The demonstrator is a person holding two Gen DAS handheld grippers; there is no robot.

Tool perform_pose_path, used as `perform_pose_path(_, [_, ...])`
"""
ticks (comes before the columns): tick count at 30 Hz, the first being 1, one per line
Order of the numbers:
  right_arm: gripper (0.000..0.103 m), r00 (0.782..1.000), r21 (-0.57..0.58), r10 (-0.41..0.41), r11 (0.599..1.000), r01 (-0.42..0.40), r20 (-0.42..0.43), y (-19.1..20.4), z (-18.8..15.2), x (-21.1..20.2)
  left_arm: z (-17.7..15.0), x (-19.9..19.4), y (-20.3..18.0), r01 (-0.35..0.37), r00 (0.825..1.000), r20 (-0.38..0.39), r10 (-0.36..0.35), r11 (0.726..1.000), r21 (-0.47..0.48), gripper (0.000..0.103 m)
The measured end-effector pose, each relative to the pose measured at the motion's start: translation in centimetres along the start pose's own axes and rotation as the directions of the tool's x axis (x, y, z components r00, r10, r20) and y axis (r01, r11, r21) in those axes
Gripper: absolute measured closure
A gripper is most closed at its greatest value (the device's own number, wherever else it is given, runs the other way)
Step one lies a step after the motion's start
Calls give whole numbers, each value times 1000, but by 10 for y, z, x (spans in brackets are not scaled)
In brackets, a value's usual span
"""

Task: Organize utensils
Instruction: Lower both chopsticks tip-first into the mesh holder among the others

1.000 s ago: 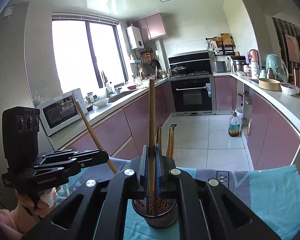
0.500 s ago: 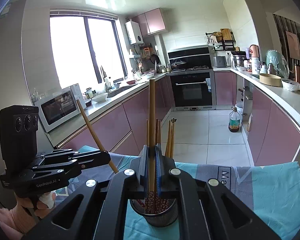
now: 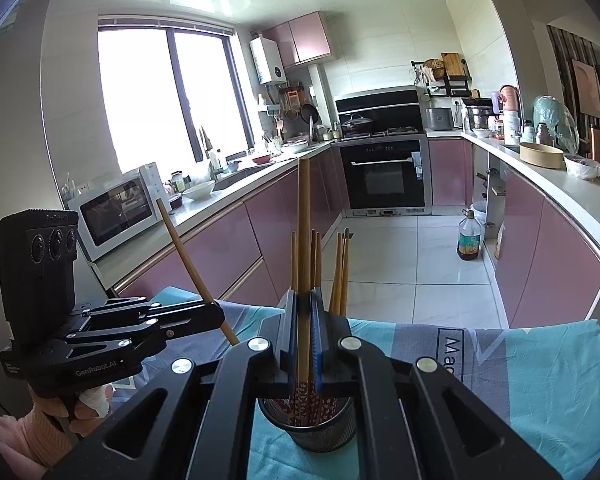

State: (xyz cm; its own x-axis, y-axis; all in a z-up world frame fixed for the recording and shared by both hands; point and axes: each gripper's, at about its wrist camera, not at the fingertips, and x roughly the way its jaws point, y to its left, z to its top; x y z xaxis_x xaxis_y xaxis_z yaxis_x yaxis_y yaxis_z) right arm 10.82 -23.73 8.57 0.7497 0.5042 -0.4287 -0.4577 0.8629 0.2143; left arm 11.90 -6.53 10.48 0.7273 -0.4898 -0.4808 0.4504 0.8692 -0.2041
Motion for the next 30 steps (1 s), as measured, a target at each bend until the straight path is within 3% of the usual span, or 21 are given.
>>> perform_pose_path(30, [98,999,4,2,1000,-1,-49,-7,-8,14,-3,30,2,-4,999,-53,4,1000,14,96])
